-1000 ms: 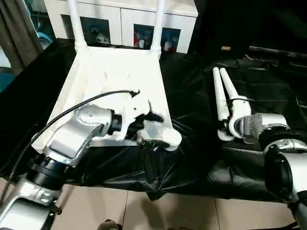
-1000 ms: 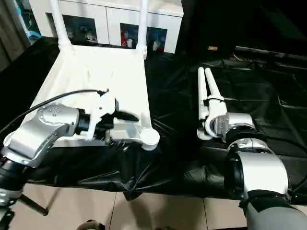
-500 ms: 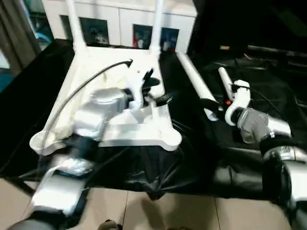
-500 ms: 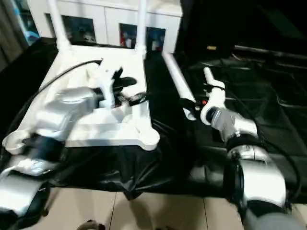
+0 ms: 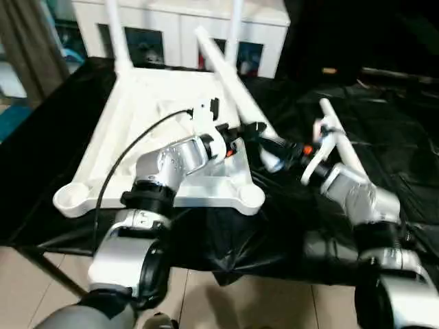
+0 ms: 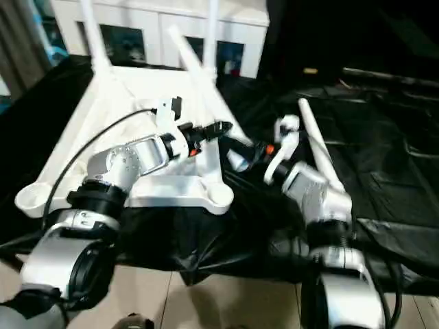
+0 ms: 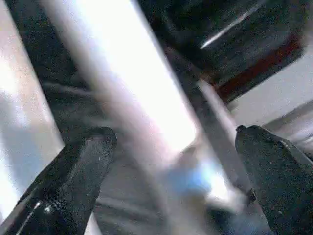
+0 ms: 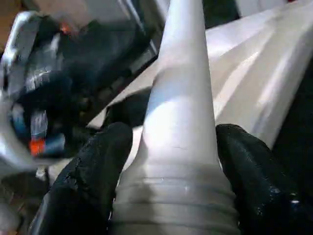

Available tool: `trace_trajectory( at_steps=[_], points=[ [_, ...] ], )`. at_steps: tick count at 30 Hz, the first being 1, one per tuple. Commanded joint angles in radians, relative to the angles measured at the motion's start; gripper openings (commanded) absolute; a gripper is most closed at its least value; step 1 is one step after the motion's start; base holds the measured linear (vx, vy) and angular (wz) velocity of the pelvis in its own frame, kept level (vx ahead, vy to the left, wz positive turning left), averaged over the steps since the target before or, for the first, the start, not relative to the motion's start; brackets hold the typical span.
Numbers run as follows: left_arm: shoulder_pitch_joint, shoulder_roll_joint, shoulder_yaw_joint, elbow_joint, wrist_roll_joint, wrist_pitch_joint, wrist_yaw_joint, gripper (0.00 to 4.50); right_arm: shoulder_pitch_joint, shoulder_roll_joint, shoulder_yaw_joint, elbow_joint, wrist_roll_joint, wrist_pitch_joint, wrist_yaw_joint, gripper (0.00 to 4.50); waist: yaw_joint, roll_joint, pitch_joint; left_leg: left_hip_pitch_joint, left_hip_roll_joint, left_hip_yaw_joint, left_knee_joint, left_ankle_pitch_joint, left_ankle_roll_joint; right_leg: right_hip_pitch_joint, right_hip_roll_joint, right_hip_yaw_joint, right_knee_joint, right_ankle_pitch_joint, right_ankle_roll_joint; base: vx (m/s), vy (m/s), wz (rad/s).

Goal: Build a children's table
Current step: Pick table leg

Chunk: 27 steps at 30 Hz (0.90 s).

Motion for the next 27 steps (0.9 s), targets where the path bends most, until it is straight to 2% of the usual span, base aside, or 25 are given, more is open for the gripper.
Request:
trace_trajectory(
  at_steps=[1, 4, 8, 10, 13, 14, 17, 18, 19, 20, 23, 24, 25, 27],
  points=[
    [-0.046, -0.015, 0.063, -0.006, -0.093, 0.04, 0.011, 4.5, 0.021, -0.006, 0.045, -0.061, -0.003, 0.022, 0.029, 2.72, 0.004, 0.003, -0.083, 0.024, 0.016, -0.013, -0.064, -0.205, 0.027, 0.062, -0.048, 0.032, -0.077, -0.138, -0.238, 0.0, 0.0, 0.0],
    [-0.055, -0.017, 0.082, 0.0, -0.109, 0.049, 0.017, 4.5, 0.034, -0.007, 0.058, -0.091, -0.004, 0.035, 0.027, 2.72, 0.004, 0.003, -0.082, 0.022, 0.017, -0.014, -0.066, -0.199, 0.031, 0.061, -0.047, 0.033, -0.079, -0.137, -0.225, 0.0, 0.0, 0.0],
    [-0.049, -0.018, 0.07, -0.001, -0.076, 0.035, 0.031, 4.5, 0.038, -0.005, 0.056, -0.117, 0.001, 0.046, 0.003, 2.7, 0.003, 0.003, -0.082, 0.023, 0.018, -0.014, -0.067, -0.19, 0.03, 0.06, -0.048, 0.034, -0.079, -0.13, -0.215, 0.0, 0.0, 0.0],
    [-0.047, -0.021, 0.075, -0.001, -0.083, 0.043, 0.045, 4.16, 0.044, -0.011, 0.063, -0.132, 0.005, 0.051, 0.0, 2.7, 0.003, 0.003, -0.083, 0.022, 0.019, -0.014, -0.067, -0.176, 0.029, 0.062, -0.048, 0.035, -0.076, -0.101, -0.218, 0.0, 0.0, 0.0],
    [-0.044, -0.021, 0.068, -0.007, -0.076, 0.038, 0.057, 4.03, 0.048, -0.013, 0.065, -0.145, 0.004, 0.054, -0.008, 2.7, 0.002, 0.001, -0.083, 0.02, 0.017, -0.013, -0.066, -0.173, 0.033, 0.063, -0.048, 0.034, -0.076, -0.098, -0.217, 0.0, 0.0, 0.0],
    [-0.042, -0.021, 0.066, -0.01, -0.066, 0.025, 0.069, 3.78, 0.049, -0.014, 0.065, -0.151, 0.004, 0.056, -0.011, 2.7, 0.002, 0.0, -0.082, 0.021, 0.017, -0.013, -0.067, -0.175, 0.033, 0.062, -0.048, 0.035, -0.078, -0.105, -0.216, 0.0, 0.0, 0.0],
    [-0.042, -0.022, 0.066, -0.011, -0.06, 0.019, 0.071, 3.58, 0.05, -0.015, 0.067, -0.157, 0.006, 0.06, -0.013, 2.7, 0.002, 0.001, -0.082, 0.021, 0.018, -0.013, -0.067, -0.176, 0.033, 0.062, -0.048, 0.034, -0.079, -0.109, -0.212, 0.0, 0.0, 0.0],
    [-0.04, -0.024, 0.064, -0.015, -0.058, 0.011, 0.071, 3.58, 0.052, -0.017, 0.073, -0.165, 0.004, 0.064, -0.015, 2.7, 0.001, -0.003, -0.082, 0.021, 0.018, -0.013, -0.067, -0.175, 0.033, 0.062, -0.048, 0.035, -0.079, -0.111, -0.21, 0.0, 0.0, 0.0],
    [-0.038, -0.024, 0.062, -0.018, -0.056, 0.009, 0.071, 3.33, 0.052, -0.017, 0.075, -0.169, 0.004, 0.067, -0.015, 2.7, 0.002, -0.001, -0.081, 0.021, 0.017, -0.013, -0.068, -0.174, 0.033, 0.063, -0.048, 0.035, -0.079, -0.114, -0.208, 0.0, 0.0, 0.0],
    [-0.037, -0.024, 0.06, -0.02, -0.055, 0.008, 0.071, 3.26, 0.053, -0.017, 0.077, -0.172, 0.004, 0.069, -0.016, 2.7, 0.002, -0.001, -0.081, 0.021, 0.018, -0.013, -0.068, -0.176, 0.033, 0.062, -0.048, 0.035, -0.08, -0.118, -0.206, 0.0, 0.0, 0.0],
    [-0.034, -0.025, 0.059, -0.022, -0.053, -0.003, 0.075, 3.18, 0.053, -0.02, 0.083, -0.177, 0.004, 0.071, -0.015, 2.7, 0.002, -0.002, -0.08, 0.021, 0.018, -0.013, -0.069, -0.182, 0.029, 0.062, -0.049, 0.035, -0.081, -0.13, -0.2, 0.0, 0.0, 0.0],
    [-0.034, -0.025, 0.059, -0.023, -0.054, -0.003, 0.075, 2.9, 0.053, -0.02, 0.084, -0.178, 0.003, 0.071, -0.014, 2.7, 0.002, -0.001, -0.081, 0.021, 0.018, -0.013, -0.068, -0.181, 0.028, 0.061, -0.049, 0.035, -0.081, -0.128, -0.201, 0.0, 0.0, 0.0],
    [-0.034, -0.025, 0.058, -0.024, -0.055, -0.004, 0.074, 2.81, 0.053, -0.021, 0.086, -0.179, 0.002, 0.07, -0.015, 2.7, 0.002, -0.001, -0.08, 0.021, 0.018, -0.013, -0.069, -0.182, 0.027, 0.061, -0.049, 0.035, -0.081, -0.131, -0.2, 0.0, 0.0, 0.0],
    [-0.033, -0.025, 0.057, -0.026, -0.055, -0.005, 0.069, 2.79, 0.054, -0.023, 0.089, -0.182, -0.001, 0.068, -0.016, 2.7, 0.001, -0.001, -0.08, 0.021, 0.018, -0.014, -0.069, -0.182, 0.027, 0.061, -0.049, 0.035, -0.081, -0.129, -0.2, 0.0, 0.0, 0.0]
  ],
)
